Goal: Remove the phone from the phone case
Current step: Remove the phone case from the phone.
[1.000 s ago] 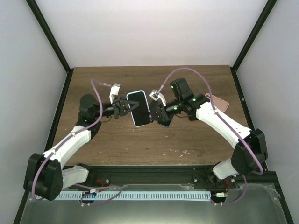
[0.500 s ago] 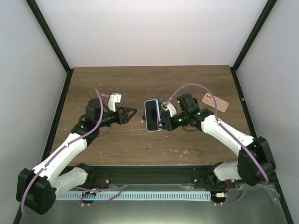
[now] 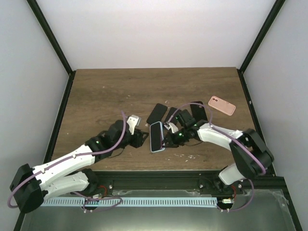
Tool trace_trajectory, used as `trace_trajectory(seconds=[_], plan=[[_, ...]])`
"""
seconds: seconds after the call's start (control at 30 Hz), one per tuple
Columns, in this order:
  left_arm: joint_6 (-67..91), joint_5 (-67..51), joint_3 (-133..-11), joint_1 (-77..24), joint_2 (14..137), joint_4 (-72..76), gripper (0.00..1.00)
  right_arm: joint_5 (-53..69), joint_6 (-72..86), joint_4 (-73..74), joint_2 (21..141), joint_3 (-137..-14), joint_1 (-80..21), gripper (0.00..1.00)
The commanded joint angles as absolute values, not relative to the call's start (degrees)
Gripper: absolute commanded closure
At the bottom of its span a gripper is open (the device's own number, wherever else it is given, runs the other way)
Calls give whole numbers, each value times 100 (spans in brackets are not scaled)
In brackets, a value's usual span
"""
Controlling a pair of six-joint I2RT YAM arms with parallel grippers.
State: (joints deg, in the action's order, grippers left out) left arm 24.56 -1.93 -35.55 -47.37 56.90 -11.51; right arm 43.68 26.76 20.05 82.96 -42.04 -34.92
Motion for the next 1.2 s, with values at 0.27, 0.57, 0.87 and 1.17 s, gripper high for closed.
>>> trace_trajectory(seconds=[0.27,0.57,0.87,1.17], plan=[[2351,1572,-3244,-6075,5741,-1386,45,4749,3287,1955,10153,-5870,-3928,99],[2411,1764,-2889,-6232,6321,-563,45,4614,3367,1832,10241,-5778,-3964,99],[2242,2065,-3237,-6284,7169,-571,46,4566,3410,1751,10352,-5703,-3964,99],[1935,2387,-3513,-6311,7746,-751,51,4594,3410,1734,10353,-5674,-3964,99]])
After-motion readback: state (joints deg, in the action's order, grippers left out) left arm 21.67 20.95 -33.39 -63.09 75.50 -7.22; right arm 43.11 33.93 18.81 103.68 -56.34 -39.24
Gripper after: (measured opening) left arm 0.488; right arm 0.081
